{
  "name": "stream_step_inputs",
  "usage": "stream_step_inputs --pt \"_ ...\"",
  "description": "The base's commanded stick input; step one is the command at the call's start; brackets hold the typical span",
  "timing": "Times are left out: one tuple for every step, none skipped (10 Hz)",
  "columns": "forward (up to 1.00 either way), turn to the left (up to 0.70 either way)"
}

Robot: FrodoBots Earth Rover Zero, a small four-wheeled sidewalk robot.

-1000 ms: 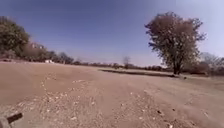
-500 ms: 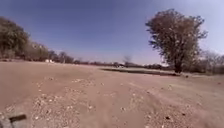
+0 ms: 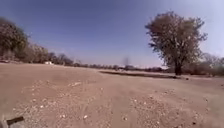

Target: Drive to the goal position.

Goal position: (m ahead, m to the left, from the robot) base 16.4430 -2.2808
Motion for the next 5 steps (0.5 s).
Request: stream_step_inputs --pt "0.5 0.0" --pt "0.5 0.0" --pt "0.5 0.0" --pt "0.5 0.0" --pt "0.5 0.0"
